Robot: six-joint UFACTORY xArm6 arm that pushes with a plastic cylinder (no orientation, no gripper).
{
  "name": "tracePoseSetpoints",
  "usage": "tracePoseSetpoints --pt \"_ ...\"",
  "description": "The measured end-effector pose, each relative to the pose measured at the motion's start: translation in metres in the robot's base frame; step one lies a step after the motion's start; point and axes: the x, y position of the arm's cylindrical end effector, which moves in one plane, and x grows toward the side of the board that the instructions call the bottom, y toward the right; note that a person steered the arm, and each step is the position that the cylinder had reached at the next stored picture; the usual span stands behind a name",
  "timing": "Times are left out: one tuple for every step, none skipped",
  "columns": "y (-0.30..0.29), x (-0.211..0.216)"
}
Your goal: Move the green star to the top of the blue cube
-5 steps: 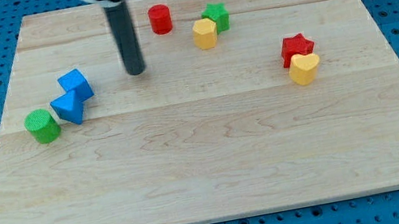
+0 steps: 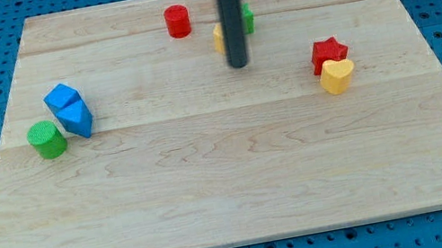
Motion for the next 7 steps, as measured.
tracePoseSetpoints --pt "0.073 -0.053" --pt "0.054 -0.089" --pt "0.003 -0.077" --pt "-0.091 -0.077" --pt "-0.154 -0.058" --pt "-0.125 -0.047" --pt "-0.073 -0.061"
